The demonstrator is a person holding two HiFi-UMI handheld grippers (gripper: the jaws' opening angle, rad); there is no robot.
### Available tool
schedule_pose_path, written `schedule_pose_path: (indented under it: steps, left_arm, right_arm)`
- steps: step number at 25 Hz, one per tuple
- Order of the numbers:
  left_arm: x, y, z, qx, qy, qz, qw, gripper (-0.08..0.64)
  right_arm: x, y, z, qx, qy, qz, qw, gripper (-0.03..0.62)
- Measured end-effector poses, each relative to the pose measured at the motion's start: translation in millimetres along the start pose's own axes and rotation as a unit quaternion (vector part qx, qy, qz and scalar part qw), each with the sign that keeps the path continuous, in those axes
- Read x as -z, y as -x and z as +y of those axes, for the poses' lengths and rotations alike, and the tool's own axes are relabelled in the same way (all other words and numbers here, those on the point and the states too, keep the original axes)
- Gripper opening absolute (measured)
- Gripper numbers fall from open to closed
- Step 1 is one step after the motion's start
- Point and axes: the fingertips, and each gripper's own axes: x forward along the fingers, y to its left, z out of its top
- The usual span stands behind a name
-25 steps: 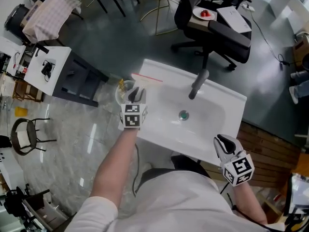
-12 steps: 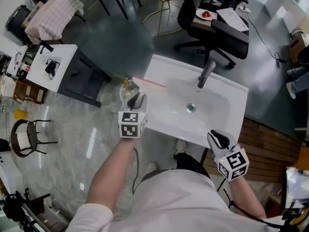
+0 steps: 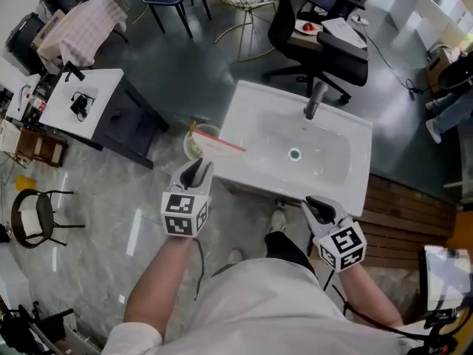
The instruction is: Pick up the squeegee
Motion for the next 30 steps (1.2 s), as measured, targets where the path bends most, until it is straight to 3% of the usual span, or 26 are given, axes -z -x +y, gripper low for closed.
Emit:
schedule_pose_path:
  steps: [17,30]
  left_arm:
    - [22,178,-8,0.037,0.003,-0.035,0.9987,0.101]
    - [51,249,-22,0.048,0.002,-0.047,0.9978,0.101]
  right_arm:
    - [-5,30,120,0.004,0.029,-0.024,0.999,0.015]
    - [7,39,186,-0.001,0.044,-0.032,0.999,0.012]
